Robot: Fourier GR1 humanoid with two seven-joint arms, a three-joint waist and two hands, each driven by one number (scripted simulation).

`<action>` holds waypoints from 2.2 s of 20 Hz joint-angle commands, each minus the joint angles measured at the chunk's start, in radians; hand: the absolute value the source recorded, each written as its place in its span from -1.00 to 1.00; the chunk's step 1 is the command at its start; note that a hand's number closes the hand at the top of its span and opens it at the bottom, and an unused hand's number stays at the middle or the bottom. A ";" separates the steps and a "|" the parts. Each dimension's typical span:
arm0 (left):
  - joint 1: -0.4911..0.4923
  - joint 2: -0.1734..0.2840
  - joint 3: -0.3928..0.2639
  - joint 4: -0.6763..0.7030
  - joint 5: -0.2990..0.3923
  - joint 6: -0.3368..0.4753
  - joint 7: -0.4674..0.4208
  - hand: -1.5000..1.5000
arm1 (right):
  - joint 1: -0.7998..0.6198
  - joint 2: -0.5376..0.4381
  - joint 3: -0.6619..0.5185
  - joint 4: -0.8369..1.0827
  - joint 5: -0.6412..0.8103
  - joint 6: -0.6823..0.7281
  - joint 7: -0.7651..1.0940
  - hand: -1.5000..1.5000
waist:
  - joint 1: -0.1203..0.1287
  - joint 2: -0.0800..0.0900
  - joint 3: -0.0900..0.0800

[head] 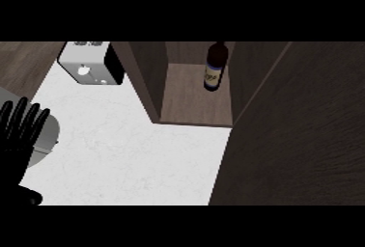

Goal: Pick up the wine, place it into the cabinet and close the cabinet

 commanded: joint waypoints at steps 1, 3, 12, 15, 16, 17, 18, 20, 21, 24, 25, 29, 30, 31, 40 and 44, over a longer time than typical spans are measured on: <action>-0.021 0.006 0.013 0.004 0.013 0.003 0.018 -1.00 | -0.090 0.198 0.120 -0.064 -0.076 -0.018 0.081 1.00 | 0.008 0.002 0.001; -0.011 0.003 0.007 0.029 0.008 -0.042 -0.004 -1.00 | -0.124 0.225 0.096 -0.040 -0.089 -0.018 0.120 1.00 | 0.022 0.006 -0.003; -0.039 0.020 0.016 0.061 0.013 -0.057 0.029 -1.00 | -0.520 0.508 -0.032 0.234 -0.131 -0.054 0.336 1.00 | 0.039 0.005 -0.002; -0.070 0.024 0.042 0.090 0.020 -0.051 0.032 -1.00 | -0.695 0.669 -0.033 0.398 -0.107 -0.093 0.422 1.00 | 0.009 -0.001 0.001; -0.002 0.001 0.033 0.060 0.004 -0.062 -0.009 -1.00 | -0.770 0.688 -0.092 0.399 -0.120 -0.099 0.503 1.00 | 0.017 -0.007 0.001; -0.016 0.009 0.040 0.086 -0.003 -0.065 -0.005 -1.00 | -0.826 0.744 -0.098 0.528 -0.118 -0.083 0.451 1.00 | 0.013 -0.001 0.002; -0.023 0.034 0.065 0.110 0.033 -0.099 0.013 -1.00 | -0.893 0.783 -0.126 0.541 -0.124 -0.095 0.520 1.00 | 0.001 -0.004 0.002; -0.003 0.005 0.066 0.127 0.009 -0.116 -0.029 -1.00 | -0.984 0.811 -0.194 0.663 -0.169 -0.088 0.506 1.00 | -0.009 -0.003 0.005; 0.030 0.030 0.069 0.052 0.026 -0.093 0.013 -1.00 | -1.025 0.812 -0.195 0.710 -0.168 -0.136 0.517 1.00 | -0.002 -0.007 0.006; 0.006 0.043 0.107 0.109 0.031 -0.121 0.017 -1.00 | -1.082 0.815 -0.260 0.856 -0.258 -0.123 0.418 1.00 | -0.019 -0.003 0.007; -0.067 0.031 0.101 0.142 0.011 -0.075 0.040 -1.00 | -1.069 0.816 -0.226 0.896 -0.265 -0.153 0.335 1.00 | -0.027 -0.001 0.007; -0.040 0.002 0.123 0.167 -0.015 -0.127 0.009 -1.00 | -1.069 0.817 -0.296 0.961 -0.329 -0.084 0.326 1.00 | -0.040 -0.005 0.007; -0.030 0.003 0.133 0.157 0.001 -0.131 0.011 -1.00 | -1.128 0.818 -0.319 1.015 -0.351 -0.128 0.318 1.00 | -0.034 -0.004 0.007; -0.007 0.035 0.162 0.180 0.003 -0.175 0.006 -1.00 | -1.078 0.818 -0.319 1.047 -0.369 -0.072 0.269 1.00 | -0.033 -0.004 0.007; 0.015 0.008 0.192 0.103 0.003 -0.155 0.069 -1.00 | -1.095 0.782 -0.471 1.262 -0.334 0.091 0.178 1.00 | -0.038 -0.005 0.008; -0.064 0.007 0.192 0.155 0.031 -0.148 0.123 -1.00 | -1.002 0.765 -0.452 1.296 -0.296 0.135 0.053 1.00 | -0.045 -0.003 0.008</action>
